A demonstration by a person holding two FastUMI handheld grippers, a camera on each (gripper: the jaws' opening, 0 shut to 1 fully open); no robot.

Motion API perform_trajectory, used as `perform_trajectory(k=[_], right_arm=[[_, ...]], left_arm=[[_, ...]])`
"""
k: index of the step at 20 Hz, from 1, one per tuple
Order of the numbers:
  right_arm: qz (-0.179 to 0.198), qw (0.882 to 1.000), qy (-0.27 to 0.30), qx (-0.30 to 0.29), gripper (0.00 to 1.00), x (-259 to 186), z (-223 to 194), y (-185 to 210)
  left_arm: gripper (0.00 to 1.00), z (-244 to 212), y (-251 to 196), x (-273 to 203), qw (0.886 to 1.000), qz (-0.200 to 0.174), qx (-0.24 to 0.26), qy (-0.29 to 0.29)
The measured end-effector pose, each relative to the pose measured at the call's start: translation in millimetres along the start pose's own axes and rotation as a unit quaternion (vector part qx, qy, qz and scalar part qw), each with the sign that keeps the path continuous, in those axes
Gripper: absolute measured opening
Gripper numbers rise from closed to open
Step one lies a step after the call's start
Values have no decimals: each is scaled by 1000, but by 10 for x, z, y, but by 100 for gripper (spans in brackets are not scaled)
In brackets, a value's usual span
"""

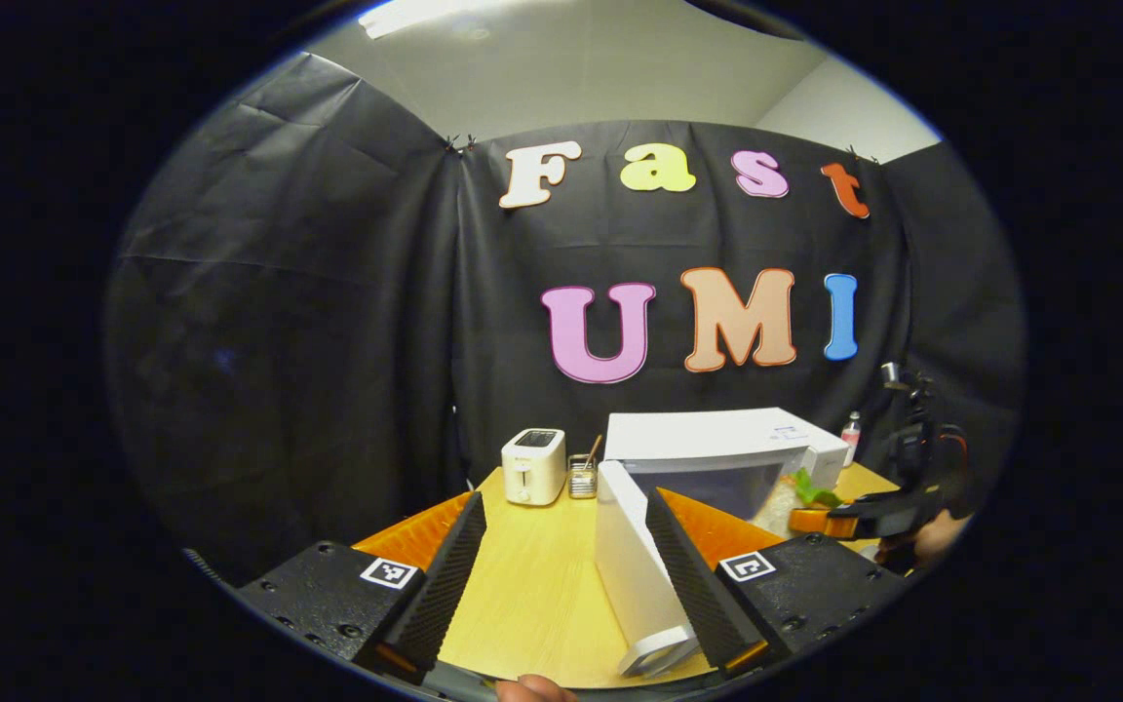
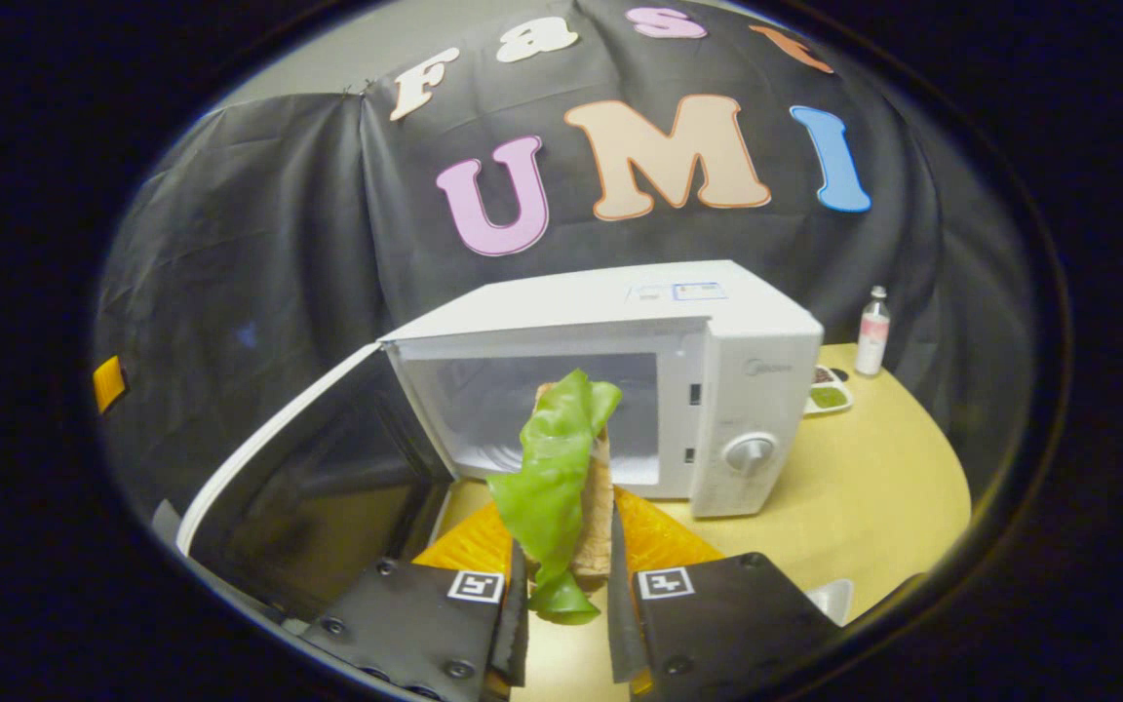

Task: Open the microwave oven with the left hand, put the food in, and close the microwave oven.

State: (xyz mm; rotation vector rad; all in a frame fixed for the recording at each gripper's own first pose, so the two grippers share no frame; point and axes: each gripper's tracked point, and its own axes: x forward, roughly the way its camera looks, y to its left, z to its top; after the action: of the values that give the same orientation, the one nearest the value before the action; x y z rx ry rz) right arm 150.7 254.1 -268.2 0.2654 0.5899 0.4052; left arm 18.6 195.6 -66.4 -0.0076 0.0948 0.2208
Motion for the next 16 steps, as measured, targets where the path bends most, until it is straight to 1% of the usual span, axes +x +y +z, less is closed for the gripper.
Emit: perform_trajectory(k=[1, 2, 3, 4, 7, 8, 9, 10, 11, 12, 14, 15, 16], right_arm=[[1, 1000, -1, 11, 35, 89, 7, 57], [1, 1000, 0, 22, 35, 188, 15, 109], [1, 999, 0, 34, 35, 287, 16, 158], [-2, 999, 1, 43, 28, 379, 20, 207], [-10, 997, 10, 74, 28, 626, -62, 337], [-11, 996, 14, 91, 28, 694, -98, 358], [-17, 993, 16, 112, 29, 782, -123, 372], [-26, 991, 15, 132, 28, 852, -122, 367], [-39, 988, 9, 152, 28, 925, -108, 340], [-52, 983, 3, 176, 28, 986, -94, 314], [-67, 973, 5, 222, 28, 1128, -133, 300], [-74, 968, 7, 240, 28, 1190, -151, 295], [-79, 963, 6, 259, 28, 1261, -150, 285]], left_arm=[[100, 94, -31, 45, 1000, -7, 0, -12], [96, 148, -50, 102, 1000, -12, -2, -20], [96, 187, -72, 148, 1000, -17, -5, -23], [96, 221, -96, 185, 999, -21, -13, -26], [97, 350, -145, 221, 998, -37, -36, -36], [100, 376, -120, 190, 998, -40, -35, -42], [96, 416, -100, 184, 998, -40, -29, -46], [99, 454, -91, 184, 997, -42, -25, -52], [96, 494, -78, 185, 997, -46, -22, -57], [99, 507, -64, 213, 997, -49, -17, -57], [98, 479, -70, 238, 997, -55, -13, -52], [95, 474, -60, 240, 997, -57, -12, -52], [98, 462, -46, 241, 997, -57, -12, -51]])
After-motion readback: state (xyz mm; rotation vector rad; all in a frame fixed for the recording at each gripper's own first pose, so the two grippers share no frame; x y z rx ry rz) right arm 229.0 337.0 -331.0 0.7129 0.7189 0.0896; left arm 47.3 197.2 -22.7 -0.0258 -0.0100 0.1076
